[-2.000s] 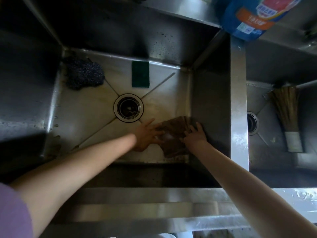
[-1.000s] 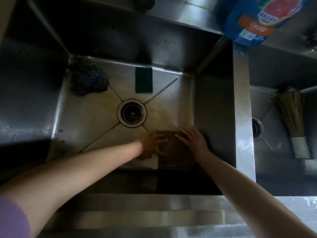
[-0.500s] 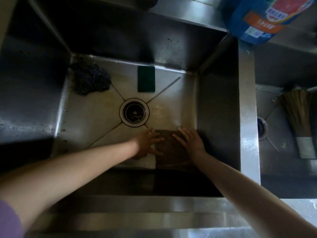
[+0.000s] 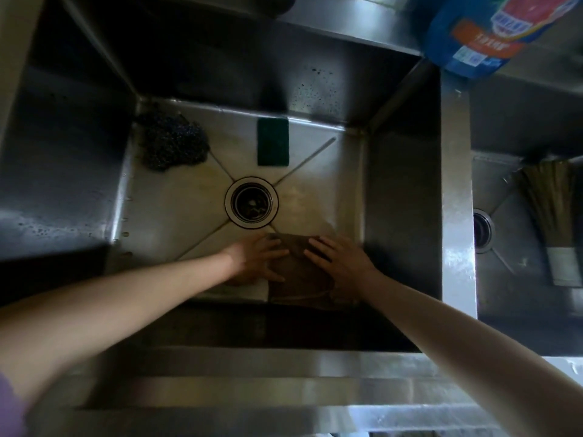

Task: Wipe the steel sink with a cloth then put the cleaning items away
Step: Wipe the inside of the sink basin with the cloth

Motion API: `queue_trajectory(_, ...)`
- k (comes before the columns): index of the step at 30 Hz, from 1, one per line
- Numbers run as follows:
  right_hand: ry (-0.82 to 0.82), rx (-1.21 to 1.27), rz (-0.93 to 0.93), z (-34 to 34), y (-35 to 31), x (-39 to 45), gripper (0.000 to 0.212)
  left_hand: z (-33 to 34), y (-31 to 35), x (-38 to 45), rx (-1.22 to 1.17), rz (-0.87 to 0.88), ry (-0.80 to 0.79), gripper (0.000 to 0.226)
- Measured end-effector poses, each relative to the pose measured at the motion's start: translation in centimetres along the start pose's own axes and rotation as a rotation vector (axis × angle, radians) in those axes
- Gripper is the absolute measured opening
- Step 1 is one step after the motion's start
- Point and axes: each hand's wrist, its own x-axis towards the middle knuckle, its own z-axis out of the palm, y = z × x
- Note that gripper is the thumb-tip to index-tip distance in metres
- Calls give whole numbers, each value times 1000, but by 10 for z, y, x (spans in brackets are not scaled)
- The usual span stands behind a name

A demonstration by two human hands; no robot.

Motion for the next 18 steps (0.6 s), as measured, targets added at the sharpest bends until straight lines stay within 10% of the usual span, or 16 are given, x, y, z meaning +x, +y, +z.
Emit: queue_trajectory(18,89,70,-73,-37,-15,25,82,35,-29,-36,-103,-114,84,57)
